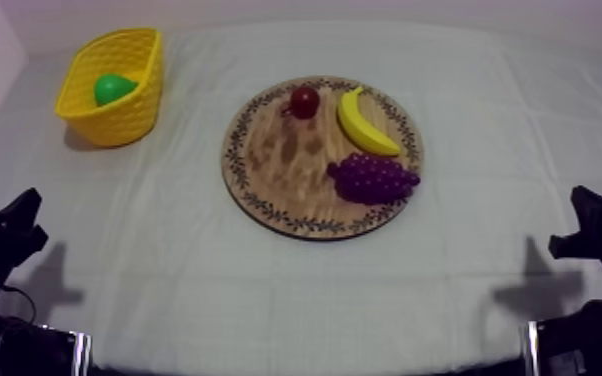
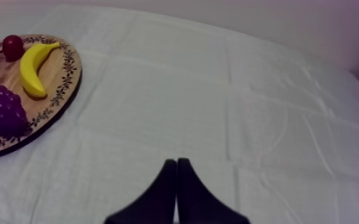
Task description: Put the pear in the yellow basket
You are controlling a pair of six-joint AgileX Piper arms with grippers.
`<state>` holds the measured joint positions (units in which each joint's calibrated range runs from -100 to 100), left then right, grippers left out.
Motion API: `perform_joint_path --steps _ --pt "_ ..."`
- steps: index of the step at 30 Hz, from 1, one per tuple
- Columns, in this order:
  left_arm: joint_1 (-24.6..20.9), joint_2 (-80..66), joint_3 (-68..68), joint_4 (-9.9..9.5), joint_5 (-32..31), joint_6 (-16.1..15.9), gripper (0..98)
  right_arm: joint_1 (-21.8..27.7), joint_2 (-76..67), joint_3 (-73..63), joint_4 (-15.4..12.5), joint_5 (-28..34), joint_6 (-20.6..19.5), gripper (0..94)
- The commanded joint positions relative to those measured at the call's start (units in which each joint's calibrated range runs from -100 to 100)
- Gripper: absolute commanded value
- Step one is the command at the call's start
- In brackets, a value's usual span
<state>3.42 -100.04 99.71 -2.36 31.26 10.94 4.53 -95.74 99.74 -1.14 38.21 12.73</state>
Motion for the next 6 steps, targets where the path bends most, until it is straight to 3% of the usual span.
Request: perform_joint_path --steps 1,6 --pt "0.02 0.04 0.06 0.04 -0.11 -0.25 0.0 -0.01 -0.02 0.04 0.0 0.01 -0.01 0.3" --pt "0.02 0.04 0.07 0.04 -0.13 -0.28 0.0 -0.01 -0.02 0.04 0.0 0.01 -0.01 0.3"
